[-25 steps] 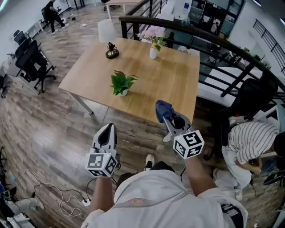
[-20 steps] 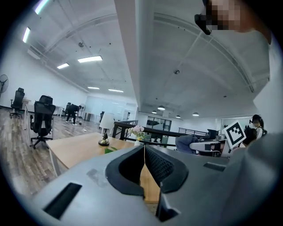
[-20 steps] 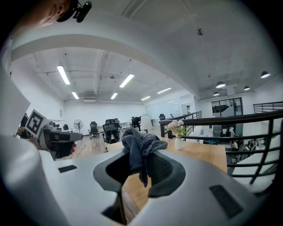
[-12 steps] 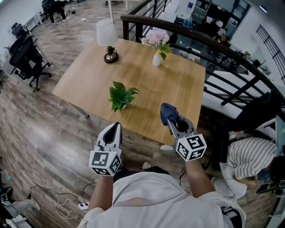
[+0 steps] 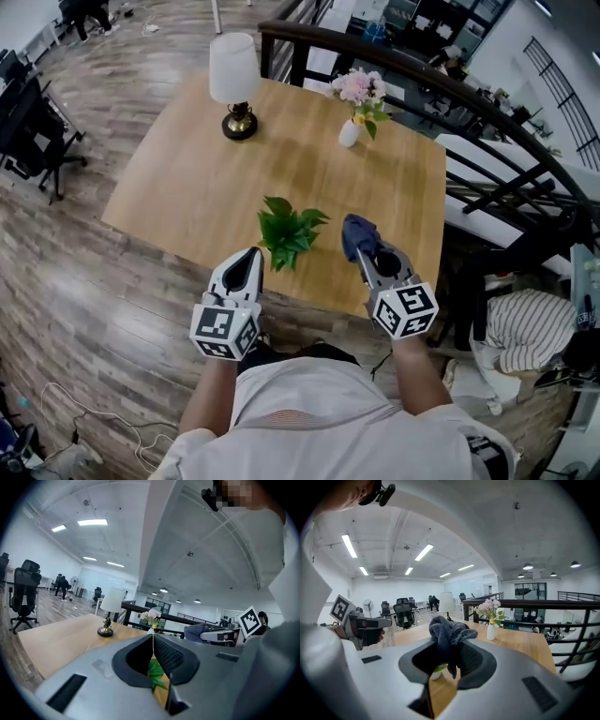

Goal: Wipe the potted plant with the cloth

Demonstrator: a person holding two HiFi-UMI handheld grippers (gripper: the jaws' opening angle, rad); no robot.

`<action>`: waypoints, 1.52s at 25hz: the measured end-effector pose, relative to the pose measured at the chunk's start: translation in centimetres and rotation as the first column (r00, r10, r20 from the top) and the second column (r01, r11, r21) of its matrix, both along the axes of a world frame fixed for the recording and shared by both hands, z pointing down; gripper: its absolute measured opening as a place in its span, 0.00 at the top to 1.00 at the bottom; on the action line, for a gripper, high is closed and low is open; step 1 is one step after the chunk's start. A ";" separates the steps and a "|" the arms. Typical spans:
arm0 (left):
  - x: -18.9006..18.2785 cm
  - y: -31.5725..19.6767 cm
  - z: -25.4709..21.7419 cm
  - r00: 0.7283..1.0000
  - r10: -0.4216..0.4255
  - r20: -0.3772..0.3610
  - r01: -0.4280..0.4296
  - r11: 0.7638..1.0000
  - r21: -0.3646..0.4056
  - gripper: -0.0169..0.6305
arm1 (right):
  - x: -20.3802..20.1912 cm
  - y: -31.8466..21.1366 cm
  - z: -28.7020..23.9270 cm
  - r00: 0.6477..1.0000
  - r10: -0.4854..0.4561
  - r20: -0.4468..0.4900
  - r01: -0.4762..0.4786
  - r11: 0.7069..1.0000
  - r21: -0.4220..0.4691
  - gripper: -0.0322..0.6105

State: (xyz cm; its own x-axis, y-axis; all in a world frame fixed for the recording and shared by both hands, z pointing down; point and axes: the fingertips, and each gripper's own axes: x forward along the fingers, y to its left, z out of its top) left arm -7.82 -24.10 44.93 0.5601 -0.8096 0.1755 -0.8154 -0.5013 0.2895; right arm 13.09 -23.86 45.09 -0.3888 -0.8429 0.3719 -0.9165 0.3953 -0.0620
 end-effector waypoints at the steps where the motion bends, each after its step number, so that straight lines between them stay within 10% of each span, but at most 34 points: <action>1: -0.9 -0.9 0.3 1.000 0.015 -0.001 -0.015 1.000 -0.009 0.95 | -1.0 -0.7 0.1 1.000 0.010 0.000 -0.010 1.000 -0.005 0.73; 12: -4.1 -5.2 7.1 0.993 0.114 -0.015 -0.115 0.974 -0.196 0.95 | -5.0 -4.5 2.3 0.997 0.071 0.006 -0.070 0.995 -0.070 0.73; 20: -0.9 -2.9 17.2 0.955 0.071 -0.289 -0.231 0.788 -0.571 0.93 | -3.3 -5.9 3.1 0.999 0.037 0.032 -0.034 0.995 -0.094 0.73; 23: 0.4 -2.5 19.1 0.924 0.045 -0.380 -0.290 0.732 -0.617 0.78 | -3.0 -5.9 3.8 0.999 0.019 0.033 -0.015 0.994 -0.108 0.73; 33: 2.8 -3.9 20.5 0.852 -0.072 -0.518 -0.337 0.682 -0.649 0.78 | -5.0 -7.0 4.0 0.992 -0.102 0.071 0.110 0.986 -0.124 0.73; 38: 3.0 -4.1 20.9 0.826 -0.117 -0.552 -0.349 0.663 -0.663 0.78 | -11.7 -8.9 4.4 0.929 -0.341 0.144 0.362 0.917 -0.165 0.73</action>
